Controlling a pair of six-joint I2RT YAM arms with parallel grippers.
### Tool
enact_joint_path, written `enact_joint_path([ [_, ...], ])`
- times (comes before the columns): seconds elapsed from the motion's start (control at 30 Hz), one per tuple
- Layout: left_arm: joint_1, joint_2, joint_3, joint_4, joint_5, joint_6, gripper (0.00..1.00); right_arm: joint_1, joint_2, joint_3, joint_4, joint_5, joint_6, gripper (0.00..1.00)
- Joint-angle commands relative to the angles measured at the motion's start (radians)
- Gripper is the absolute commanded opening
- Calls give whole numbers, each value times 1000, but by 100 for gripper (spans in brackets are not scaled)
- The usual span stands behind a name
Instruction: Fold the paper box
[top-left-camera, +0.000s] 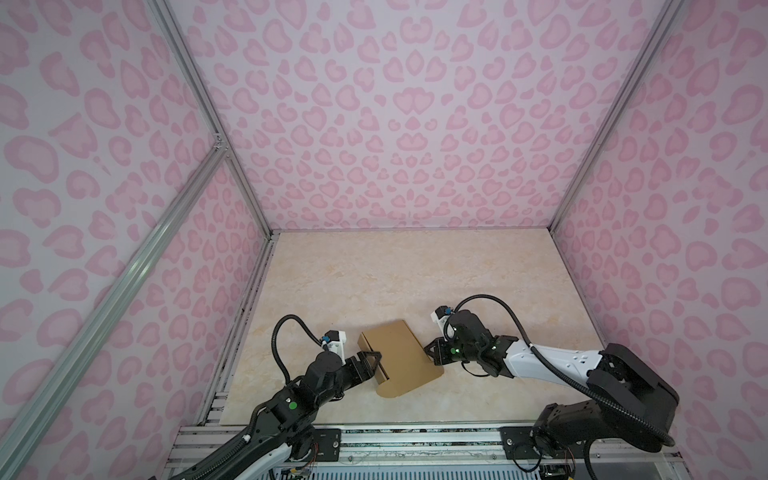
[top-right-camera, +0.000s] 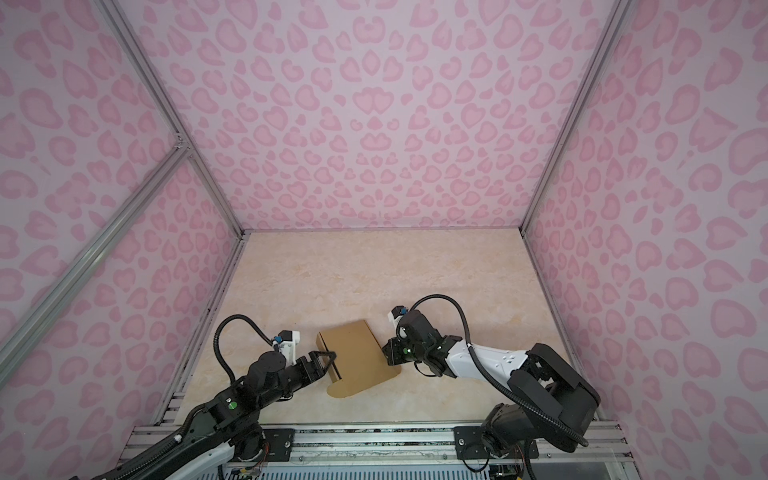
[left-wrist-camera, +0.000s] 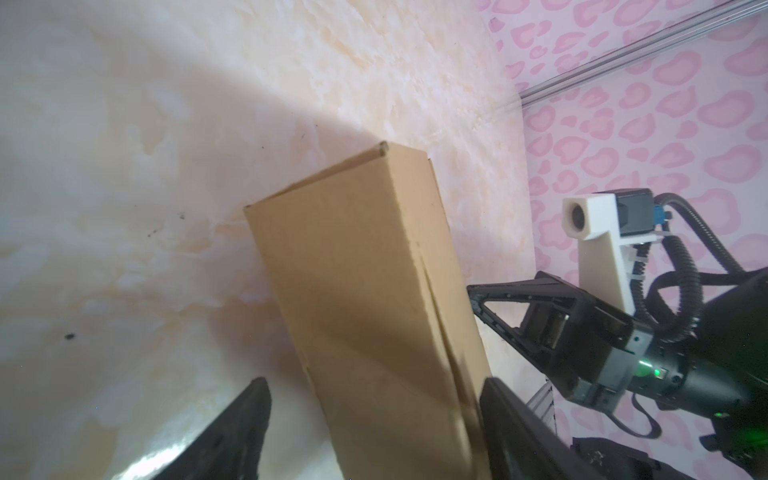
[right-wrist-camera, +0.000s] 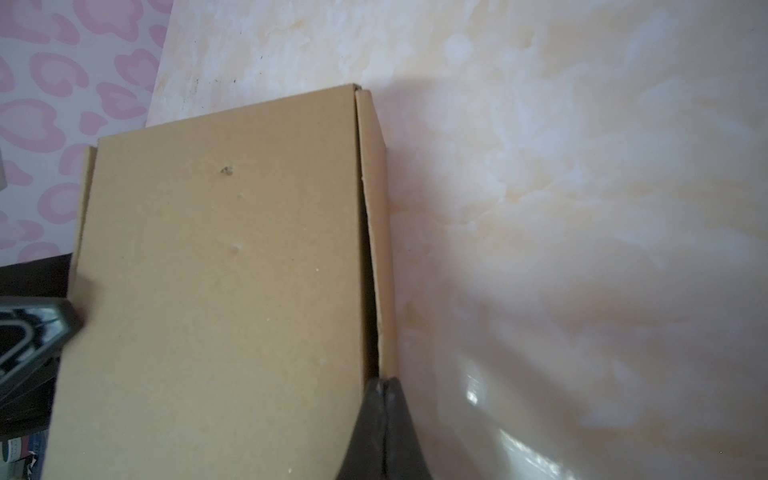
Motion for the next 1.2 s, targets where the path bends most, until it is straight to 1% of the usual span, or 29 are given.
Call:
enact_joint_path([
  [0.0, -6, 49, 30, 49, -27, -8, 82, 2, 3, 1, -8, 0, 8, 0],
  [0.23, -30, 124, 48, 127, -35, -20, 81, 7, 7, -9, 9, -8, 17, 0],
  [0.43, -52, 106, 24, 157, -61, -49, 78, 7, 11, -15, 19, -12, 18, 0],
  [0.67, -55, 54, 12, 147, -75, -60, 71, 7, 4, -16, 14, -16, 18, 0],
  [1.13, -56, 70, 30, 148, -71, -65, 58, 1, -48, 18, -59, 1, 3, 0],
  [1.17, -55, 68, 33, 141, -75, -67, 57, -2, -53, 21, -69, 5, 0, 2],
])
